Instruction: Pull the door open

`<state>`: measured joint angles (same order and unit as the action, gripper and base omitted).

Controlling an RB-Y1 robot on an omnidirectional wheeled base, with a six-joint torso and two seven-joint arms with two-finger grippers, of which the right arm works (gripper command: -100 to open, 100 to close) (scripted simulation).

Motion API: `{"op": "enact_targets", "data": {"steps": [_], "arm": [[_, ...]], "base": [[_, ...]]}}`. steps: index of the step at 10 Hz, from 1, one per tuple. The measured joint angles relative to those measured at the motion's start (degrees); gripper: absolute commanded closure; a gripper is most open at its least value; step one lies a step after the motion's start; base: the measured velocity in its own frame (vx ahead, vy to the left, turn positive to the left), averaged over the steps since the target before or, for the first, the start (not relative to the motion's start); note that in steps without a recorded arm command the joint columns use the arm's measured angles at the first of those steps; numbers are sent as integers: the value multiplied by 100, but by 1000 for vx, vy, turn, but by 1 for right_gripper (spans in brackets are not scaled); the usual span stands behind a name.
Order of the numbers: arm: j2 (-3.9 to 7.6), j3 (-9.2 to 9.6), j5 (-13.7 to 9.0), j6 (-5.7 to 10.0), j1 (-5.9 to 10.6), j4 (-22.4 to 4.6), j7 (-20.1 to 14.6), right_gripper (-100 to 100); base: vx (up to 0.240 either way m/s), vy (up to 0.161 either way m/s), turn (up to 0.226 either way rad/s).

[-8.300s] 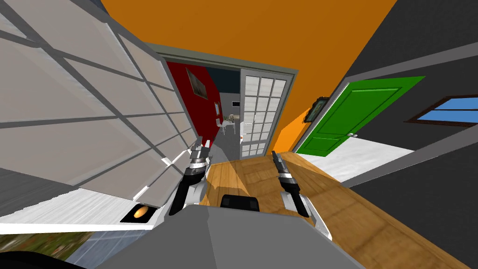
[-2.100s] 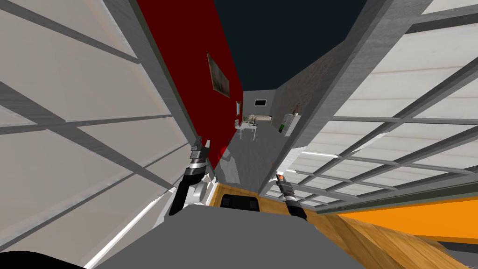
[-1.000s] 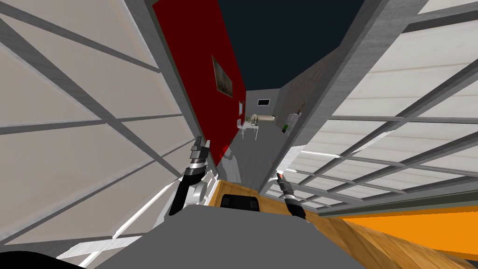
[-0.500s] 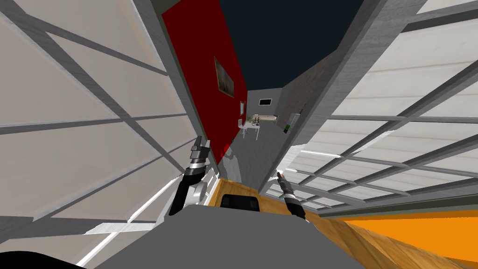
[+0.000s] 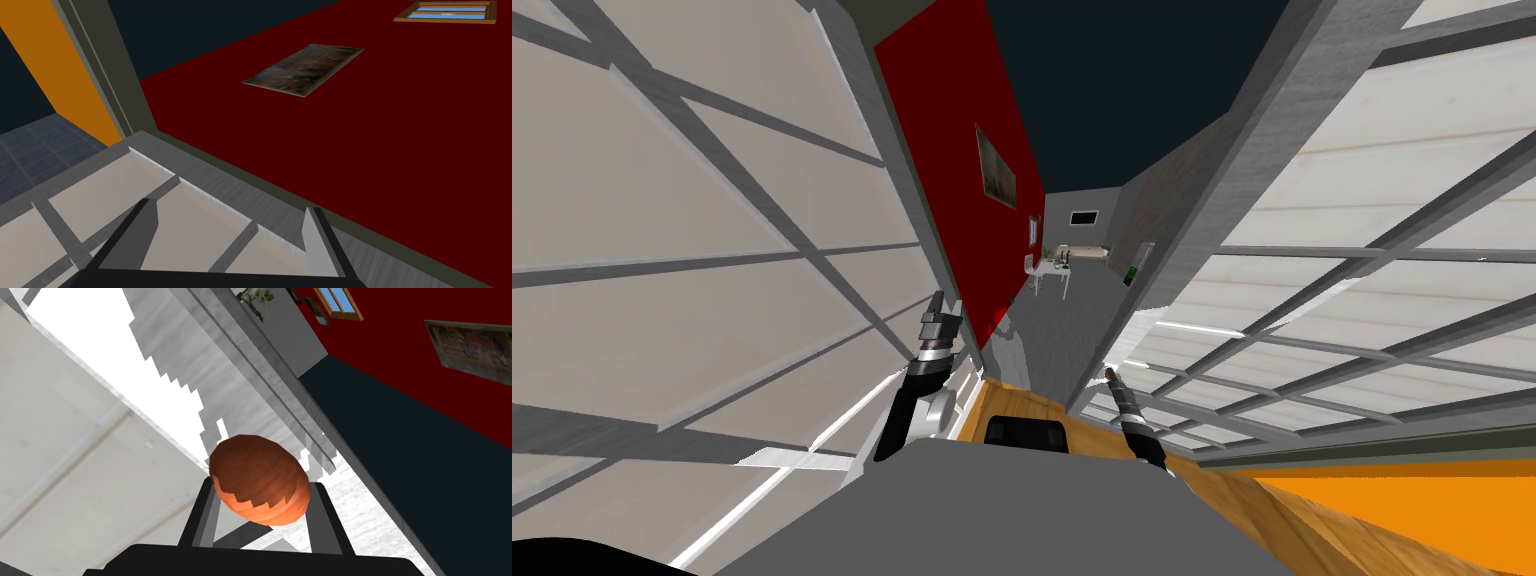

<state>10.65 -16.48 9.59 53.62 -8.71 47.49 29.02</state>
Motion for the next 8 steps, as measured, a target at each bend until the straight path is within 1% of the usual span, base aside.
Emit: {"op": "enact_targets", "data": {"steps": [2, 3, 4, 6, 7, 8], "arm": [[13, 77, -141, 0, 2, 3, -266, 100], [23, 143, -263, -32, -26, 62, -430, 100], [31, 176, -322, -44, -21, 64, -564, 100], [65, 245, -470, -2, 26, -29, -823, 100], [71, 293, -559, -51, -48, 91, -970, 100], [99, 355, -686, -61, -31, 78, -1135, 100]], "base": [[-49, -20, 62], [-46, -14, 42], [-43, -14, 48], [-43, -11, 58], [-69, -18, 76], [-52, -18, 29]]}}
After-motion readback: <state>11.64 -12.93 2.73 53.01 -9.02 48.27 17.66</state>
